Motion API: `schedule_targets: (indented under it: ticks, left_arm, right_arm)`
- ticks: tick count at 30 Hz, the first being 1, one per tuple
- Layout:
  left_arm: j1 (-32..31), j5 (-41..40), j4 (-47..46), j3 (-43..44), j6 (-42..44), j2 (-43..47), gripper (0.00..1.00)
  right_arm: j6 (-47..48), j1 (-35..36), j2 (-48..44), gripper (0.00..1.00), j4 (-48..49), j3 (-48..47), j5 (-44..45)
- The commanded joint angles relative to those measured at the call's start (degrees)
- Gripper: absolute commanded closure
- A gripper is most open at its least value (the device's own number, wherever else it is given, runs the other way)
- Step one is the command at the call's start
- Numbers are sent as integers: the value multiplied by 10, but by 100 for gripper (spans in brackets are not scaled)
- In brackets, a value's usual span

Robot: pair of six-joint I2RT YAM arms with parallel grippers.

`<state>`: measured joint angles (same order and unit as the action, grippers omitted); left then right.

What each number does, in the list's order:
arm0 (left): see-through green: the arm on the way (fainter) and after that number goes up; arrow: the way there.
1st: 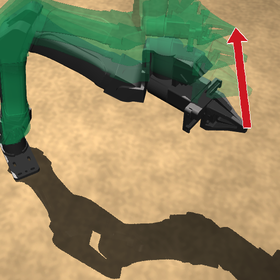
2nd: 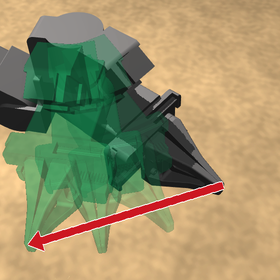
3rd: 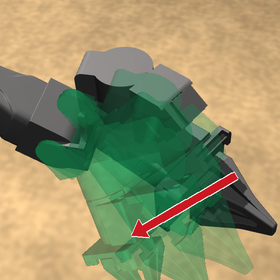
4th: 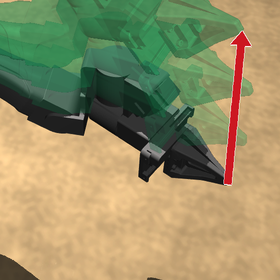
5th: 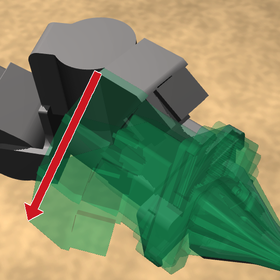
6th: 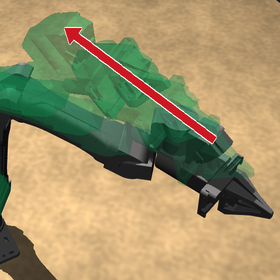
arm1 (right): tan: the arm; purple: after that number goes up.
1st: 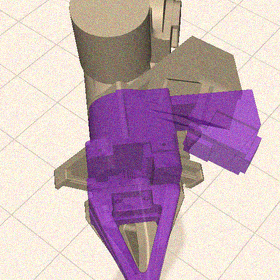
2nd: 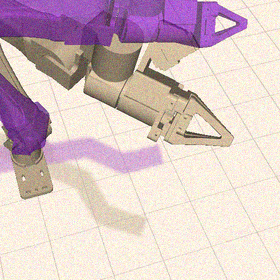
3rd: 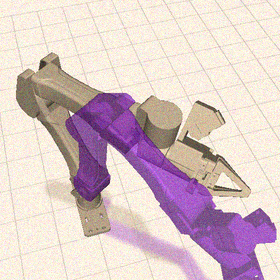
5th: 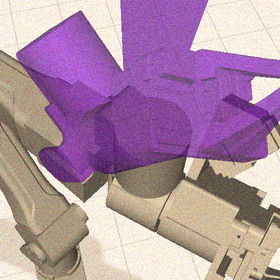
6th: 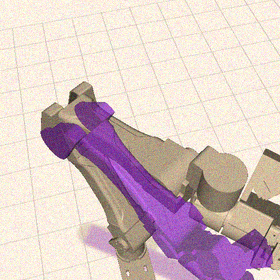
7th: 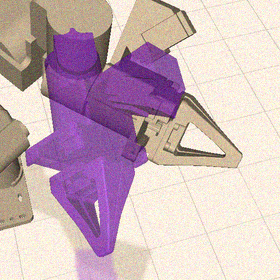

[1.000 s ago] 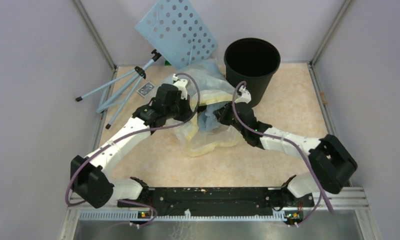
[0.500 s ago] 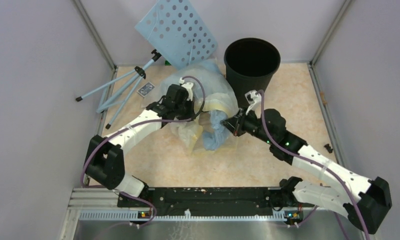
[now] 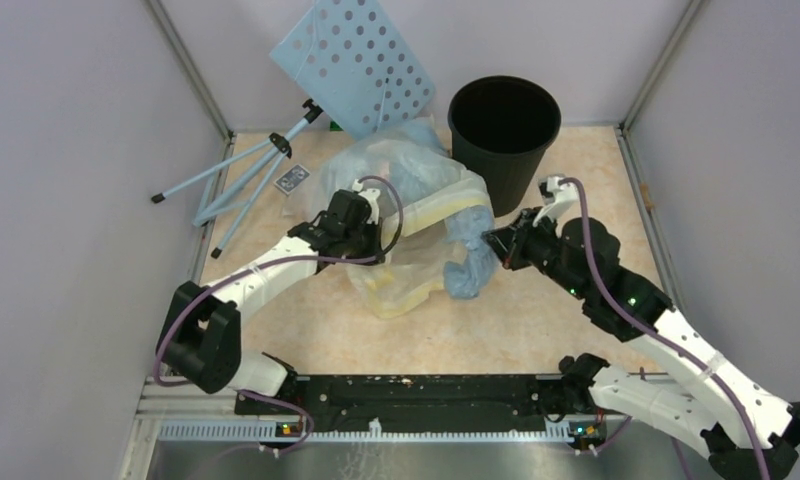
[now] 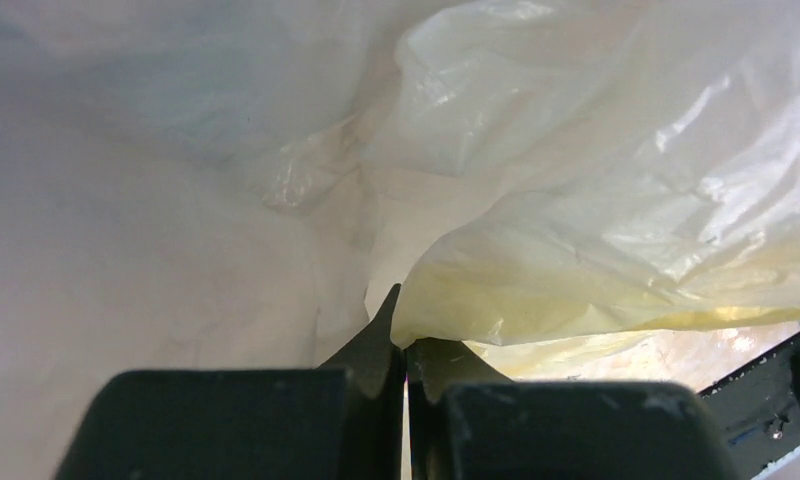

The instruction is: Put the trash bags into the trash bin

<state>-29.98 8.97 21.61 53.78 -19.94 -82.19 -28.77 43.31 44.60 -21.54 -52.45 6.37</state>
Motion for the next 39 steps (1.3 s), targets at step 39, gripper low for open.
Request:
schedule_targets:
  ticks: [39]
  left_arm:
    - [203,-221,-14,-118,-132,182,100]
  right_arm:
    - [15,-4,-63,100,-17,4,129]
